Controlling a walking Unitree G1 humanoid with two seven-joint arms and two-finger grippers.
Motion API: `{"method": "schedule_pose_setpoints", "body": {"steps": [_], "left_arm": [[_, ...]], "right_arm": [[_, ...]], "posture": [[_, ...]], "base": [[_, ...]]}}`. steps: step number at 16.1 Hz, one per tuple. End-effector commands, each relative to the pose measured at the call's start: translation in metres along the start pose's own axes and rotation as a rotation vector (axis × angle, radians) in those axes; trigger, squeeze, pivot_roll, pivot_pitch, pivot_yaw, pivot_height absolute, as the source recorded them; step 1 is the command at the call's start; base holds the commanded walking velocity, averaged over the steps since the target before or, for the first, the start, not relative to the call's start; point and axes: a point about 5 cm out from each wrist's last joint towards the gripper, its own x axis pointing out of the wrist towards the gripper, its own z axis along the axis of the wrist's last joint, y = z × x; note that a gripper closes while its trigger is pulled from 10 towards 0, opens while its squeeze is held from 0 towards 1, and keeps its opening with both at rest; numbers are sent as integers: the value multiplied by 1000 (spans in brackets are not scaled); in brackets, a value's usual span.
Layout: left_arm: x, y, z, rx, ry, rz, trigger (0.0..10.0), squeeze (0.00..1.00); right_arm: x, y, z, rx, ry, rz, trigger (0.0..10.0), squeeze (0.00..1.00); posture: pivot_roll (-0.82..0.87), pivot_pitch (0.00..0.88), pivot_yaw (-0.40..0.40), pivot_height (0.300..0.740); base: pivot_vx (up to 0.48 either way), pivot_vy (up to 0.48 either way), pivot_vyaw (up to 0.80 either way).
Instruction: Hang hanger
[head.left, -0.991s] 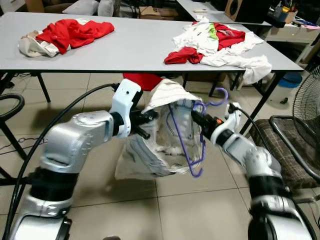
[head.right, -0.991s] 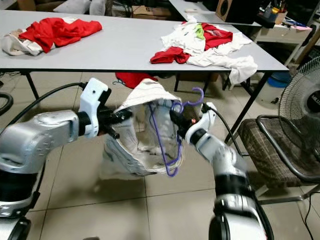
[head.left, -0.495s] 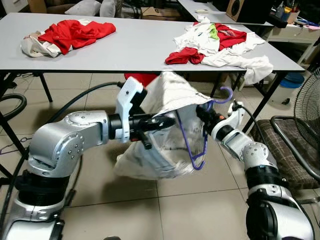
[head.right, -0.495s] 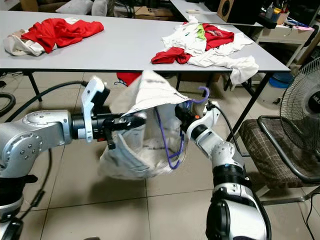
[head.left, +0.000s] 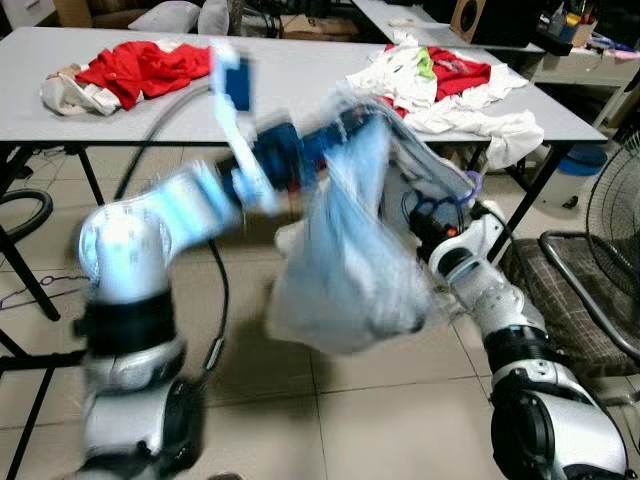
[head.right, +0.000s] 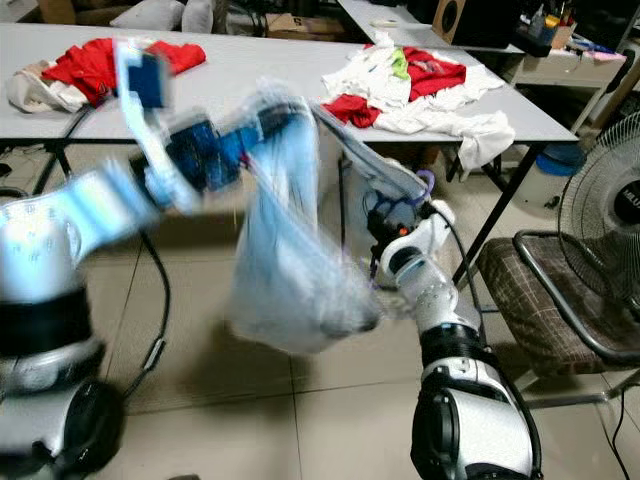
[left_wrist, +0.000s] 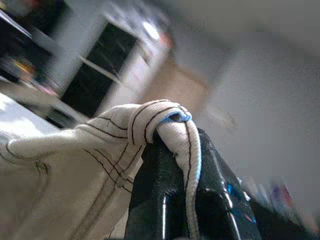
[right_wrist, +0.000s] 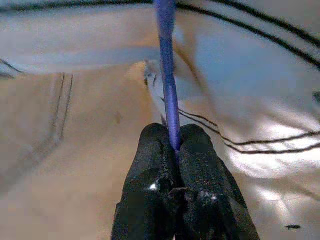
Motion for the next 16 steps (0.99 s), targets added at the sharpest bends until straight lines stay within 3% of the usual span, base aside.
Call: {"method": "schedule_pose_setpoints", "body": {"steps": [1,2,3,4,5,8,9,10,11,12,13,14,16], "left_arm": [[0,-1,27,17,-166,42,0,0],[-3,9,39,2,-241,123,0,0],[-13,35,45,101,-239,390,0,0],[-16,42,45,145,-227,473,0,0],[-28,64,38,263,-137,687,0,0],[-72,112,14,454,28,1061,0,0],[-81,120,6,482,77,1093,0,0],[-94,132,-11,550,184,1140,0,0],[-101,138,-27,567,269,1139,0,0],[-110,144,-67,612,469,1082,0,0],[-111,144,-77,617,513,1057,0,0],[-113,141,-100,633,606,1008,0,0],[-117,139,-139,603,688,947,0,0]], "right_arm": [[-4,-10,1,-48,-8,-43,10000,0],[-5,-11,-5,-78,11,-46,10000,0],[-9,-9,-13,-212,79,-23,10000,0],[-11,-7,-15,-251,97,-9,10000,0],[-16,4,-18,-342,127,53,10000,0],[-38,23,1,-342,95,92,10000,0],[-43,31,5,-315,86,126,10000,0],[-55,48,10,-278,83,195,10000,0],[-62,59,12,-260,89,247,10000,0],[-78,80,17,-208,91,351,10000,0],[-82,84,19,-194,86,367,10000,0],[-87,91,29,-115,49,396,10000,0],[-95,100,49,23,-12,442,10000,0]], "posture": [[93,0,-74,740],[91,0,-76,740],[91,0,-76,740],[91,0,-76,740],[89,0,-80,740],[86,0,-80,740],[70,0,-70,740],[70,0,-70,740],[70,0,-70,740],[70,0,-70,740],[70,0,-70,740],[41,0,-54,740],[36,0,-58,740]], "base": [[0,0,0],[0,0,0],[0,0,0],[0,0,0],[0,0,0],[0,0,0],[0,0,0],[0,0,0],[0,0,0],[0,0,0],[0,0,0],[0,0,0],[0,0,0]]}}
